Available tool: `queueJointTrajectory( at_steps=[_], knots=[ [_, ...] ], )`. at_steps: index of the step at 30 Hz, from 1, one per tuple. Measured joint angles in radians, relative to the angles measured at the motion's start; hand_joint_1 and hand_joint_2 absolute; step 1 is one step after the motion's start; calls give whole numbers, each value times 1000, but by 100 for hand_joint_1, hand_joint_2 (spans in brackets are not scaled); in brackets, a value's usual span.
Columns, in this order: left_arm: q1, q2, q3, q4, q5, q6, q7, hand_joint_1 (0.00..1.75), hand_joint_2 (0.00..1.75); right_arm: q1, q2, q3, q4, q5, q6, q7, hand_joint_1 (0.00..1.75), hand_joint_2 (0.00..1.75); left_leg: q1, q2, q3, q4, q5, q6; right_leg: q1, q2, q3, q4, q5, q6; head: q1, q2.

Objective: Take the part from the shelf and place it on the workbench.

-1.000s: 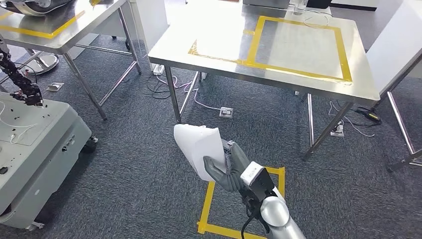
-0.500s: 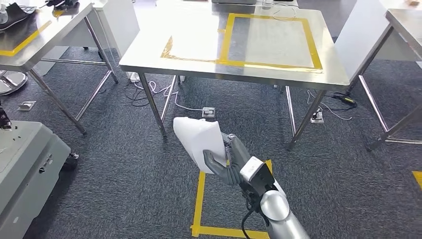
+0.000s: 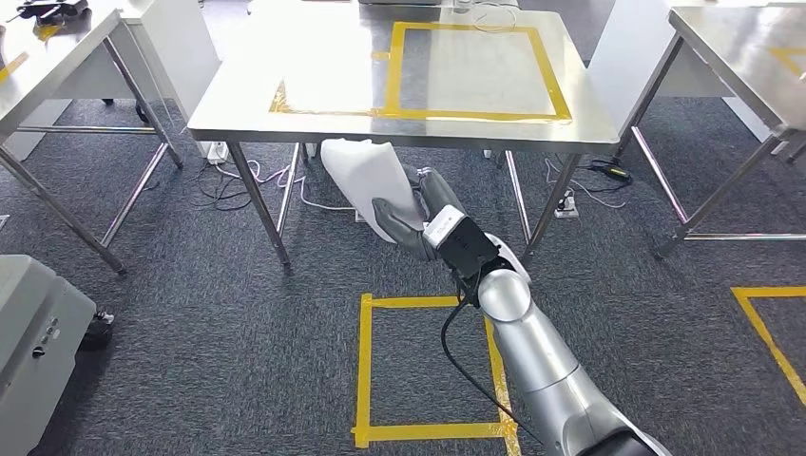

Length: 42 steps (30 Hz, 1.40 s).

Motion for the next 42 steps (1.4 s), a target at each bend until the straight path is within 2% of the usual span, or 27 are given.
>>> queueJointTrajectory(
  at_steps=[1,3,5,6,8,9,10,11,12,13,15,16,20,24,28,31,34,35,36,38,39,40,41,42],
  knots=[
    [0,1,0,0,0,0,1,0,175,-19,-1,1,6,1,-2,0,175,175,-2,6,0,0,-1,-4,4,-6,8,-22,2,-5,0,0],
    [1,2,0,0,0,2,3,0,175,-48,-6,1,16,5,-7,6,175,175,-4,18,2,-3,-1,-14,5,9,7,-26,4,-15,0,0],
    [1,3,0,0,0,3,4,0,175,-73,-12,1,26,8,-21,16,175,175,-2,-1,-5,16,-17,-26,-1,22,9,-34,10,-26,-2,0],
    [2,3,0,1,0,3,3,0,175,-85,-13,1,30,8,-32,21,175,175,-1,-21,-21,50,-37,-32,-5,27,11,-38,12,-32,-3,0],
    [6,3,0,2,0,3,2,0,175,-102,-13,1,39,7,-54,28,175,175,2,-55,-83,174,-94,-38,-8,35,11,-39,12,-39,-4,0],
    [9,4,0,2,-1,3,2,0,175,-105,-14,1,42,4,-64,31,175,175,2,-60,-115,236,-114,-41,-8,40,11,-38,12,-40,-5,0],
    [11,4,0,3,-2,3,1,0,175,-105,-14,1,45,2,-73,33,175,175,3,-62,-136,271,-117,-42,-8,46,11,-37,11,-40,-5,0],
    [13,4,0,3,-3,3,1,0,175,-104,-15,1,47,1,-83,35,175,175,4,-63,-139,268,-99,-43,-9,51,11,-36,11,-39,-5,0],
    [15,5,0,3,-4,3,0,0,175,-103,-16,1,49,0,-93,36,175,175,6,-63,-124,227,-66,-44,-11,56,11,-33,10,-37,-5,0],
    [15,5,0,3,-6,3,-1,0,175,-103,-17,1,49,-1,-103,36,175,175,8,-64,-95,159,-27,-45,-12,60,11,-29,7,-33,-5,0],
    [14,5,0,4,-11,2,-3,0,175,-103,-20,1,49,-3,-115,36,175,175,10,-71,-42,44,13,-43,-11,66,6,-18,1,-21,-5,0],
    [14,5,0,4,-13,1,-4,0,175,-103,-23,1,49,-4,-118,36,175,175,11,-73,-30,17,17,-40,-9,68,3,-13,-1,-19,-5,0],
    [15,3,-1,5,-16,0,-4,0,175,-99,-35,0,49,-6,-124,38,175,175,10,-75,-29,10,17,-30,-4,71,1,-17,5,-39,-5,0],
    [14,4,-1,5,-20,0,-4,0,175,-97,-43,1,49,-7,-128,39,175,175,7,-76,-30,11,17,-21,-5,70,7,-29,10,-28,-5,0],
    [13,4,-2,5,-23,-3,-4,0,175,-92,-49,1,49,-9,-134,42,175,175,0,-75,-33,15,15,-9,-12,70,8,-35,13,5,-5,0],
    [12,5,-3,4,-24,-6,-5,0,175,-87,-51,1,49,-9,-136,43,175,175,-5,-75,-33,16,14,-2,-17,70,8,-37,14,17,-5,0],
    [9,6,-7,4,-25,-9,-7,0,175,-86,-54,2,48,-10,-137,45,175,175,0,-71,-27,2,19,12,-18,65,4,-25,4,27,-5,0],
    [9,6,-8,4,-25,-9,-7,0,175,-86,-55,2,48,-10,-137,45,175,175,3,-69,-24,-3,21,16,-18,59,-9,3,-13,29,-5,0],
    [8,6,-8,4,-25,-9,-7,0,175,-85,-56,3,48,-11,-137,46,175,175,4,-66,-22,-6,23,19,-19,54,-33,54,-39,30,-5,0],
    [8,6,-8,4,-25,-9,-7,0,175,-79,-58,4,48,-11,-137,46,175,175,4,-62,-21,-6,21,21,-20,50,-106,195,-100,32,-4,0],
    [9,6,-9,4,-25,-9,-7,0,175,-75,-59,5,48,-11,-137,46,175,175,4,-60,-21,-6,20,20,-21,49,-135,246,-113,33,-4,0],
    [9,6,-9,4,-25,-9,-7,0,175,-71,-60,6,48,-11,-138,47,175,175,5,-59,-19,-5,18,17,-22,47,-145,261,-106,34,-4,0],
    [9,6,-9,4,-25,-9,-7,0,175,-68,-61,6,48,-11,-139,47,175,175,7,-59,-17,-4,15,13,-24,45,-134,231,-80,34,-4,0],
    [9,5,-9,5,-25,-9,-7,0,175,-67,-62,7,47,-11,-140,48,175,175,9,-59,-13,-2,10,7,-25,41,-103,165,-41,34,-4,0]
  ],
)
